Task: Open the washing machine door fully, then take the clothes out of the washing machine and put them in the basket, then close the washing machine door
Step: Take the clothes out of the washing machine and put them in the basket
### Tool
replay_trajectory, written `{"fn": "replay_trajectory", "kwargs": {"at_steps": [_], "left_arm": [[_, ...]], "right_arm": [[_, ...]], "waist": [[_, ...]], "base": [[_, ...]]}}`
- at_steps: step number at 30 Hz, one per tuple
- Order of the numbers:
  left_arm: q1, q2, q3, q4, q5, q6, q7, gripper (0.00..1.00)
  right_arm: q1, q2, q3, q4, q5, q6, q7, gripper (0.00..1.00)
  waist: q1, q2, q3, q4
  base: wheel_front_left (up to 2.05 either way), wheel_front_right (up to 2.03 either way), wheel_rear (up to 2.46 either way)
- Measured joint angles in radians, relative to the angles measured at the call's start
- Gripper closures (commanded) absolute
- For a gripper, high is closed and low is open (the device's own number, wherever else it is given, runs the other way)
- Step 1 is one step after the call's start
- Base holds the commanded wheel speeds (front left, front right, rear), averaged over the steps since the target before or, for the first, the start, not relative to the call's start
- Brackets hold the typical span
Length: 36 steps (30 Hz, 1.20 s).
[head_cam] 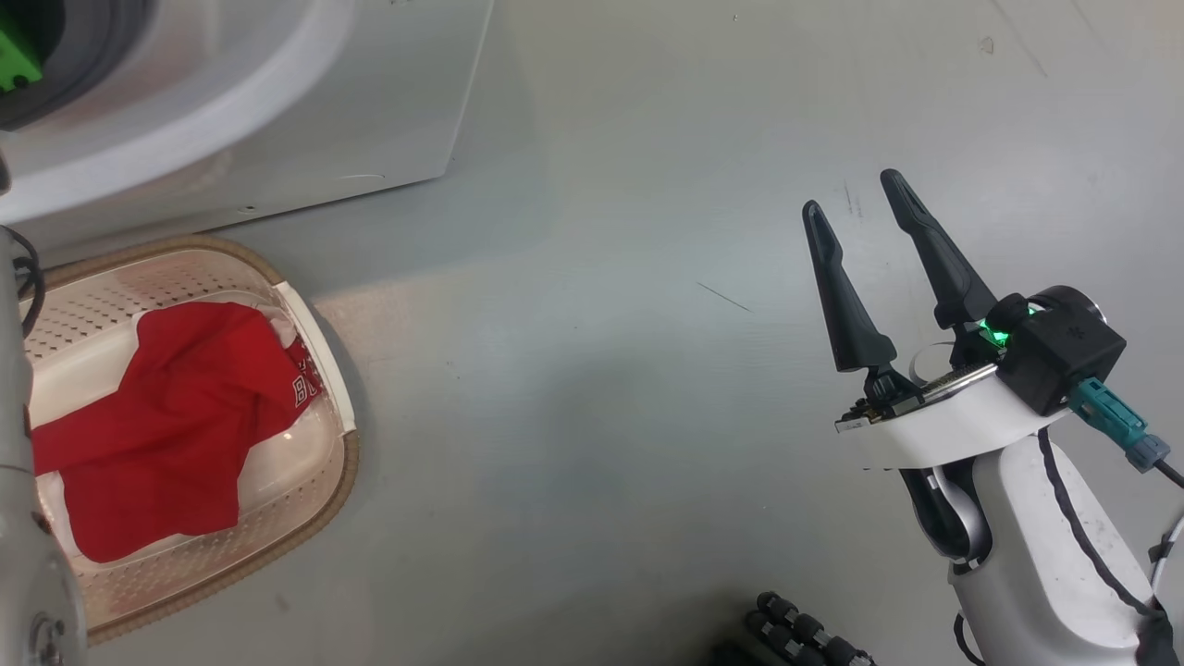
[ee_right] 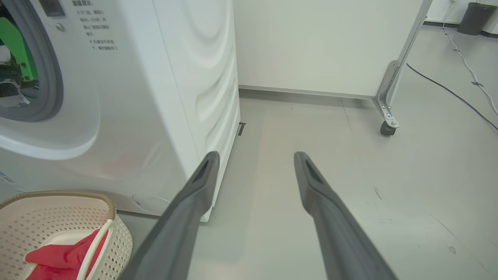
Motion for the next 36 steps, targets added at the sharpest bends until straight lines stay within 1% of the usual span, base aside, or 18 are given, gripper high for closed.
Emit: {"fn": "replay_trajectory", "kwargs": {"at_steps": [7, 12, 18, 36], "left_arm": [[0.005, -0.014, 0.0, 0.037, -0.002, -0.022, -0.072, 1.0], [0.027, -0.042, -0.003, 0.061, -0.011, -0.038, -0.106, 1.0], [0.076, -0.065, -0.012, 0.103, -0.017, -0.071, -0.166, 1.0], [0.24, -0.078, -0.033, 0.17, -0.02, -0.149, -0.323, 1.0]], "right_arm": [[0.0, -0.001, -0.01, 0.011, -0.003, 0.0, 0.0, 0.0], [0.0, -0.012, -0.021, 0.015, -0.007, 0.0, 0.0, 0.0], [0.0, -0.025, -0.036, 0.025, -0.014, 0.0, 0.0, 0.0], [0.055, -0.029, -0.035, 0.065, -0.019, 0.0, 0.0, 0.0]], "waist": [[0.0, 0.0, -0.031, 0.015], [0.0, 0.0, -0.055, 0.027], [0.0, 0.0, -0.105, 0.059], [0.0, 0.0, -0.273, 0.138]], "base": [[0.0, 0.0, 0.0], [0.0, 0.0, 0.0], [0.0, 0.0, 0.0], [0.0, 0.0, 0.0]]}}
